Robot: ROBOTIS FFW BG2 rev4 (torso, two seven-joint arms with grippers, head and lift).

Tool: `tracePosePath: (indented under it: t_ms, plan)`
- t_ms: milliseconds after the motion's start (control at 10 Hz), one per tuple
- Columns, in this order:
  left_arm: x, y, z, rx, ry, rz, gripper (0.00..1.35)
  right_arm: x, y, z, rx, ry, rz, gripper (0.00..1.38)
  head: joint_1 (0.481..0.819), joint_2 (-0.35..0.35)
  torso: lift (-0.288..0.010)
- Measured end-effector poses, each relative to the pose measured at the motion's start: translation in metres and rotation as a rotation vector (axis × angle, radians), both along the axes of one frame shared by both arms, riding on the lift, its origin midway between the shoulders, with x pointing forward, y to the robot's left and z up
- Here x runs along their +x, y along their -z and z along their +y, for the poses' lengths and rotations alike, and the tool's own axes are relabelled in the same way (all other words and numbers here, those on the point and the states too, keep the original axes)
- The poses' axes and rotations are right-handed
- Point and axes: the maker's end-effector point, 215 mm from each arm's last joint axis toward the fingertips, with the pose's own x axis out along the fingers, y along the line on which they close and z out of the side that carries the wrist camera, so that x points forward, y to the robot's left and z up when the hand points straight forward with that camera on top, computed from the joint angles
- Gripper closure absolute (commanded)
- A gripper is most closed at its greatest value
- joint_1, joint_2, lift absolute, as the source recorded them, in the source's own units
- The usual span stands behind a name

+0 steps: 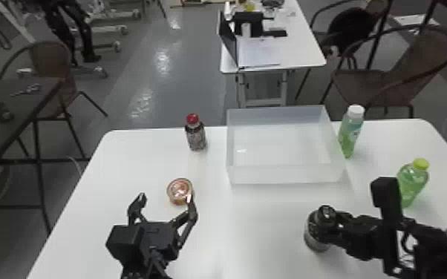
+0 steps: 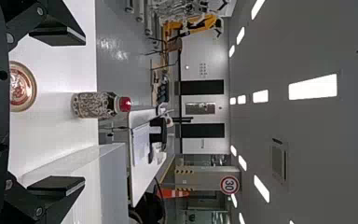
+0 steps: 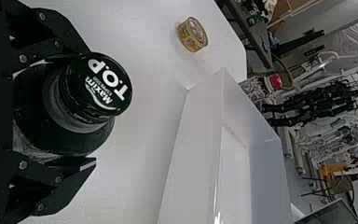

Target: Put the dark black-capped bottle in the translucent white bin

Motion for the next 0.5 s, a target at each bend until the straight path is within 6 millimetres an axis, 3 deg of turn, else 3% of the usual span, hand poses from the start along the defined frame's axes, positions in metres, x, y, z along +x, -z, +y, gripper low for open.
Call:
tracePosePath:
  t_ms: [300, 500]
  plan:
    - [-0.001, 0.001, 0.0, -0.001, -0.001, 0.001, 0.23, 0.003, -0.01, 0.001, -0.007, -0.004, -0.026, 0.71, 0.695, 0.147, -0.034]
    - [-0.002, 0.002, 0.001, -0.003, -0.002, 0.003, 0.23, 0.019, -0.033, -0.004, -0.001, 0.036, -0.069, 0.71, 0.695, 0.142, -0.034]
